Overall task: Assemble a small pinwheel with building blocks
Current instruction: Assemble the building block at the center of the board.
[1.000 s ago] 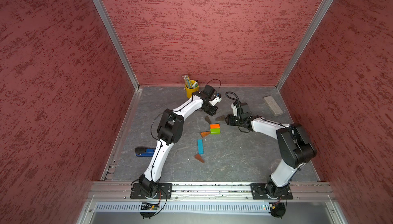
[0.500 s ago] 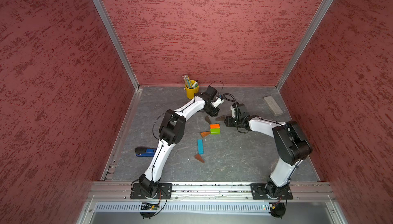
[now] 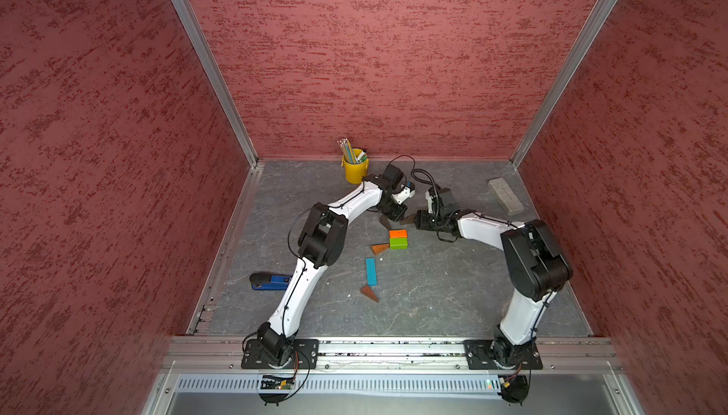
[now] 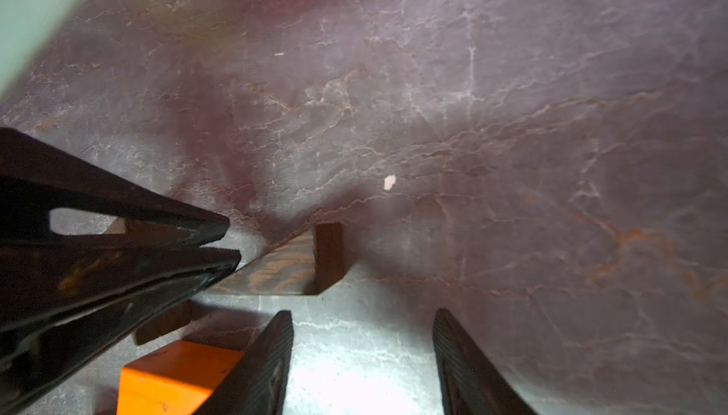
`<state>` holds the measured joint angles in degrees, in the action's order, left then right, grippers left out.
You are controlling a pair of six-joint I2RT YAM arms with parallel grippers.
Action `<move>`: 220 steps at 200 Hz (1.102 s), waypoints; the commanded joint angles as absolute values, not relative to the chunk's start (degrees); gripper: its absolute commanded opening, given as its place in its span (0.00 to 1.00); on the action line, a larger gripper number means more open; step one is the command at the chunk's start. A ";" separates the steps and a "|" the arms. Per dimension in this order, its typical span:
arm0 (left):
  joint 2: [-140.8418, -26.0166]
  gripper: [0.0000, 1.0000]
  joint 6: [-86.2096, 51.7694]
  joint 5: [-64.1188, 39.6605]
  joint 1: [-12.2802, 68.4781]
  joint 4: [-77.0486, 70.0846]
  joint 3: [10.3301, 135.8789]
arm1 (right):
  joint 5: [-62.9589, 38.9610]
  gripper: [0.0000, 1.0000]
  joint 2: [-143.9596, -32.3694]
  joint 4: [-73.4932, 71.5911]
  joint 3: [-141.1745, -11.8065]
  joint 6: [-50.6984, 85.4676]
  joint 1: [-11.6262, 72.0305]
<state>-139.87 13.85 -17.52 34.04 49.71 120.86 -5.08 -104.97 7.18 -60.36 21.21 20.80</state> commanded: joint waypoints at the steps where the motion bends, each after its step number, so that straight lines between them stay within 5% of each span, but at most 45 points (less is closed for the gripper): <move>1: -140.03 0.22 13.97 -18.69 34.63 50.40 121.41 | -3.15 0.61 -105.08 7.05 -60.91 22.24 20.92; 220: -137.42 0.21 13.80 -20.00 35.60 51.14 118.79 | 0.26 0.64 -105.42 7.38 -65.57 19.81 19.38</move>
<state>-139.81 13.80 -18.55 35.35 50.63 119.20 -0.82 -104.18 7.22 -64.36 19.73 20.12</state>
